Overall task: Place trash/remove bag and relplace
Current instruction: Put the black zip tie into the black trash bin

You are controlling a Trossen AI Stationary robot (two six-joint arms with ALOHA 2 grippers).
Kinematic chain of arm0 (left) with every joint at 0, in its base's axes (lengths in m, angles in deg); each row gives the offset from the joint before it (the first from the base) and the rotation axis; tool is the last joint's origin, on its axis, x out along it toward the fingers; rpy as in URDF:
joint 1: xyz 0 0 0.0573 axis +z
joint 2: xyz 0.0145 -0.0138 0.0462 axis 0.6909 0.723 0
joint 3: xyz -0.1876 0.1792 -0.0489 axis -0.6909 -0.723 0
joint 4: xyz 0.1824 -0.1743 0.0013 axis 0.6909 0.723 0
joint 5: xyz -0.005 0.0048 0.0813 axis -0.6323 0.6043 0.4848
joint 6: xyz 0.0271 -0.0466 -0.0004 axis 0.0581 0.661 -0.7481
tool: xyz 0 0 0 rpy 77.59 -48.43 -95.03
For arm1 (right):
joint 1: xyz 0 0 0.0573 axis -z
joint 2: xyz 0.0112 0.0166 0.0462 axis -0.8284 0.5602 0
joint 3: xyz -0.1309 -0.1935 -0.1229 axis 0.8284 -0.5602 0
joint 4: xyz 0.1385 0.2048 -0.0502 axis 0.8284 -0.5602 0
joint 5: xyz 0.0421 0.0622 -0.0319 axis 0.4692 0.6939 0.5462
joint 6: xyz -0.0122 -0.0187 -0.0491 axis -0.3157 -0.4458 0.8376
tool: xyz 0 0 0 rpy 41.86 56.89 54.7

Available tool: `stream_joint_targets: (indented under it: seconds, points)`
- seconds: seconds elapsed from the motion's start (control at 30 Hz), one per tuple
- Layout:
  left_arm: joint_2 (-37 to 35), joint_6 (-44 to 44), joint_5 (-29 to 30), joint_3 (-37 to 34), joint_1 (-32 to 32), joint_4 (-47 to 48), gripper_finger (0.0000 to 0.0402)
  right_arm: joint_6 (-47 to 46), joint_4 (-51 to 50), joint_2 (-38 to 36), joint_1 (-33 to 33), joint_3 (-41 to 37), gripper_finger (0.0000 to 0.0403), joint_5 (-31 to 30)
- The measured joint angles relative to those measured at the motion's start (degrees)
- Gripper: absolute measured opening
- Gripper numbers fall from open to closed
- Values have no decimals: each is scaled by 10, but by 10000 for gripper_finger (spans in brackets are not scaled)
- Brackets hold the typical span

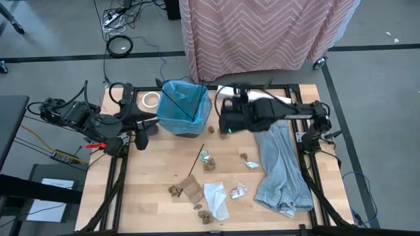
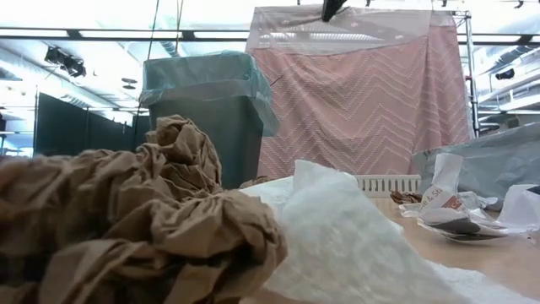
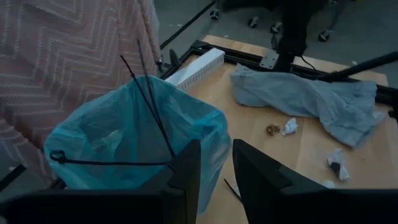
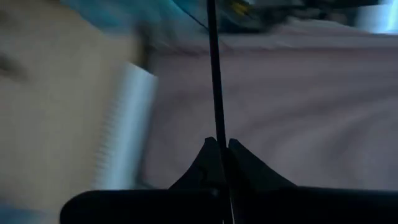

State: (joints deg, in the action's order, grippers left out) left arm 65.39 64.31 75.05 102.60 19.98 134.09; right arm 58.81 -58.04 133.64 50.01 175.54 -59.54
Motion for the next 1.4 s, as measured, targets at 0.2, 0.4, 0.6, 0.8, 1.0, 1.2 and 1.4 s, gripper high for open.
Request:
stream_joint_targets:
  seconds: [0.2, 0.4, 0.6, 0.8, 1.0, 1.2, 1.4]
  points:
    - [0, 37, 6, 0, 0, 2, 101, 281, 102, 0, 49, 0, 0, -167]
    - [0, 64, 7, 0, 0, 3, 101, 538, 317, 0, 58, 0, 0, -157]
    - [0, 65, 15, 0, 0, 4, 101, 650, 401, 0, 43, 0, 0, -97]
    - [0, 65, 17, 0, 0, 4, 101, 653, 350, -1, 40, -32, 0, -81]
    - [1, 65, 24, 0, 0, 4, 101, 708, 421, 0, 49, -96, 0, -73]
    - [4, 65, 31, 0, 0, 3, 101, 823, 529, 0, 59, -144, 0, -30]
    - [12, 65, 35, 0, 0, 4, 101, 922, 668, 0, 73, -200, 0, 12]
